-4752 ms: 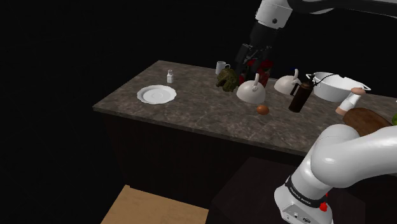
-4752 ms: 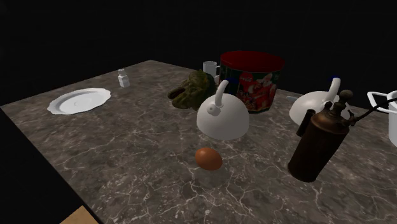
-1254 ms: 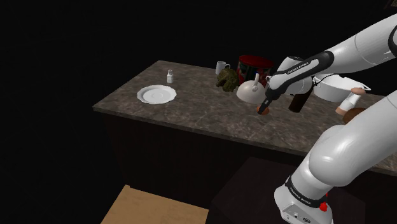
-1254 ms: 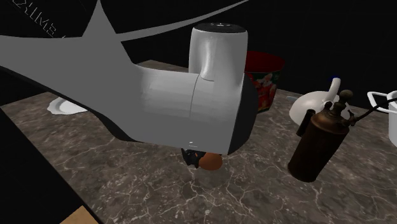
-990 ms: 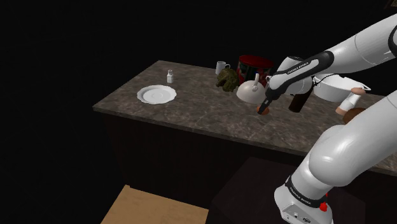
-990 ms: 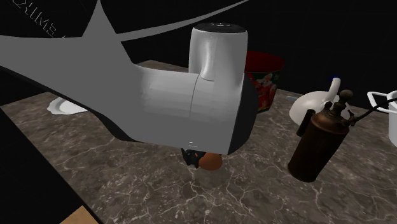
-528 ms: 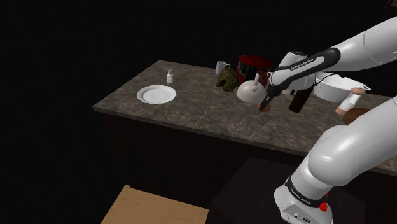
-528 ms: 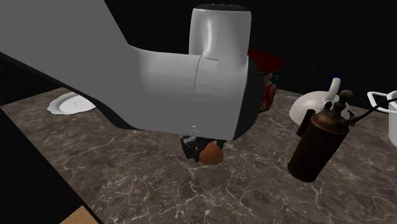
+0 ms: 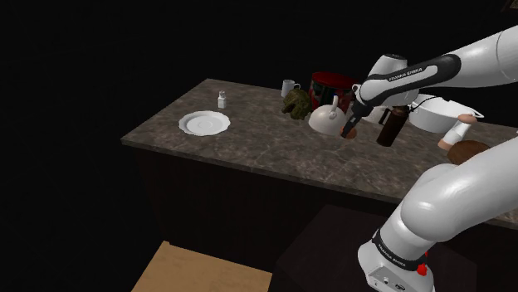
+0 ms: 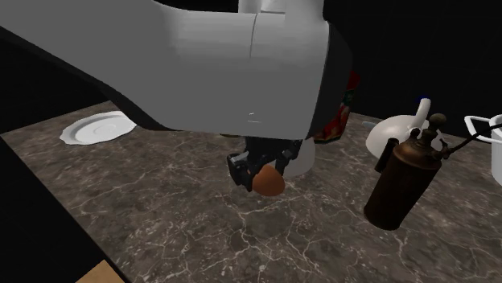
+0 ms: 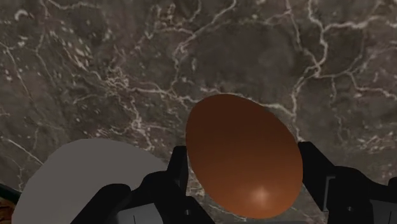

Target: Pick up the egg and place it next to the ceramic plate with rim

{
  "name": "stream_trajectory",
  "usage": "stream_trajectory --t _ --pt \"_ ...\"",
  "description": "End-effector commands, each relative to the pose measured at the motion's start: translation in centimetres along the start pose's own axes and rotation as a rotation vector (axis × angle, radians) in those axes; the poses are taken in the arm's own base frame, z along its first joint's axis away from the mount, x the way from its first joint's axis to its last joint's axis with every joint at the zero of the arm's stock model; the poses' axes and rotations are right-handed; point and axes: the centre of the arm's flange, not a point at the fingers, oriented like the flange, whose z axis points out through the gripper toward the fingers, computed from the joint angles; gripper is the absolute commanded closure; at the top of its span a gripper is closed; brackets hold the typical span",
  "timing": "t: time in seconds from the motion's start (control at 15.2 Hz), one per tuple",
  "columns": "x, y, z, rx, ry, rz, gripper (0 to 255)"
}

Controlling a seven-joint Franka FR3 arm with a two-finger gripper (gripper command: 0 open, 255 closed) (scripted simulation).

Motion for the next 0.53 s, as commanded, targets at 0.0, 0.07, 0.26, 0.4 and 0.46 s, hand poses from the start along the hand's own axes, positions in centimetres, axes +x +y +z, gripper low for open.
stream_trajectory --t 0.0,0.07,0.26,0.4,0.46 --pt "0.2 0.0 -1.0 0.000 0.000 0.000 255" --pt "0.3 0.0 -1.5 0.000 0.000 0.000 255" --pt "0.6 0.2 -3.1 0.000 0.000 0.000 255" --pt "0.8 0.3 -4.1 0.000 0.000 0.000 255" --pt "0.9 0.3 -4.6 0.000 0.000 0.000 255"
